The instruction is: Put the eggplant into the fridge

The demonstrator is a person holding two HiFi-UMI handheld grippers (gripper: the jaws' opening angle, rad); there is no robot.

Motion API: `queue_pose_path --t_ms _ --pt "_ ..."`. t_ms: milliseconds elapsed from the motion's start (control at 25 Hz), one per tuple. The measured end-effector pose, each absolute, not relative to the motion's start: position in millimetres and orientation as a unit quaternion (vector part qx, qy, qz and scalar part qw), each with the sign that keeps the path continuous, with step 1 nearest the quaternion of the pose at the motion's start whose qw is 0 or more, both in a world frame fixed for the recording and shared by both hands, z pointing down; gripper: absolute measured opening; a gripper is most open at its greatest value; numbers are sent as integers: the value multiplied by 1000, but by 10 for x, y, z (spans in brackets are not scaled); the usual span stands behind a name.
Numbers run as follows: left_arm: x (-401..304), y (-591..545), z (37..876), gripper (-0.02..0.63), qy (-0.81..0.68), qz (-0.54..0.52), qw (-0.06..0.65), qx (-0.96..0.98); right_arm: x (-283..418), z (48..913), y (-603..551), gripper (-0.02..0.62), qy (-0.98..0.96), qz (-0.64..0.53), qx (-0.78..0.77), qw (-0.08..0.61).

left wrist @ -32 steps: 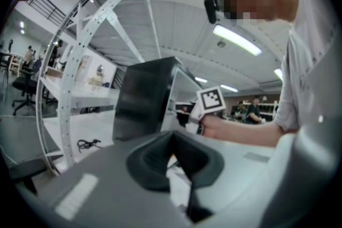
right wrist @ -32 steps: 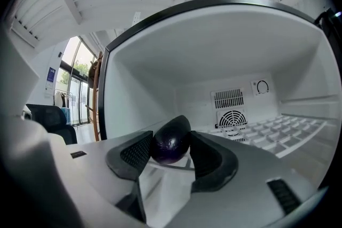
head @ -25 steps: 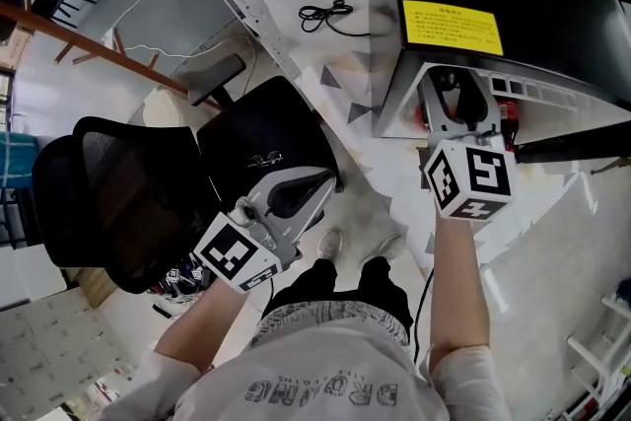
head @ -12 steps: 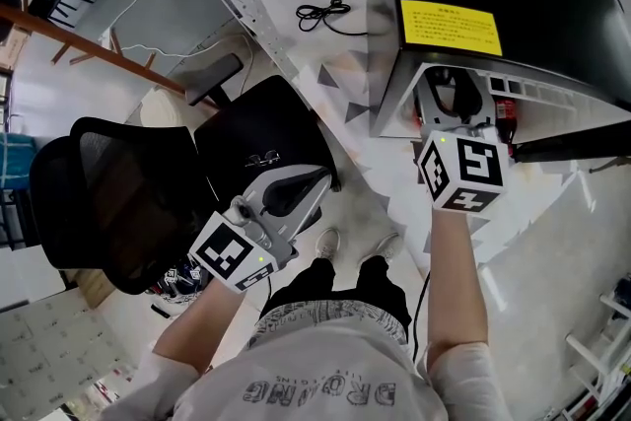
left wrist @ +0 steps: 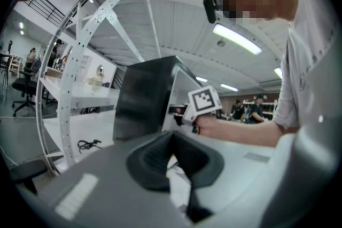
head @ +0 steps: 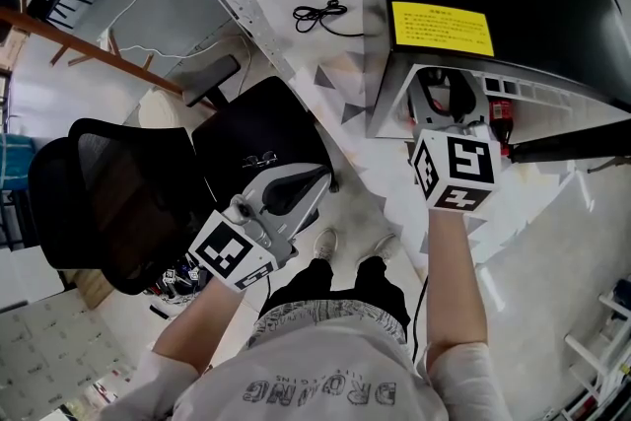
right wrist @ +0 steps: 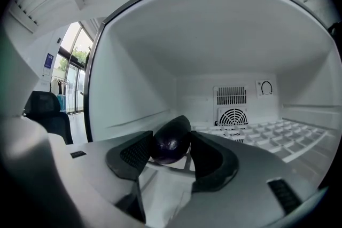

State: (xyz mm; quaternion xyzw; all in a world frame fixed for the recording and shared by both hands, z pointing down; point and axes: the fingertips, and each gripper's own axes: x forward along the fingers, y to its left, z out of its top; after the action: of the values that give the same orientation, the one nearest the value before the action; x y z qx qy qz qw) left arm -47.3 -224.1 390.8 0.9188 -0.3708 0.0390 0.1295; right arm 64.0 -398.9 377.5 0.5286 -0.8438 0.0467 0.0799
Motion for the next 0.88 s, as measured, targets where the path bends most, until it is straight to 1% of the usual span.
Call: queue_pose_path --t_ms 640,880 --pt "-470 -2165 3860 8 -374 36 126 918 608 3773 -3959 229 -848 54 520 85" --pt "-475 -2131 3809 8 -375 35 120 919 646 3677 -3885 230 -852 56 517 62"
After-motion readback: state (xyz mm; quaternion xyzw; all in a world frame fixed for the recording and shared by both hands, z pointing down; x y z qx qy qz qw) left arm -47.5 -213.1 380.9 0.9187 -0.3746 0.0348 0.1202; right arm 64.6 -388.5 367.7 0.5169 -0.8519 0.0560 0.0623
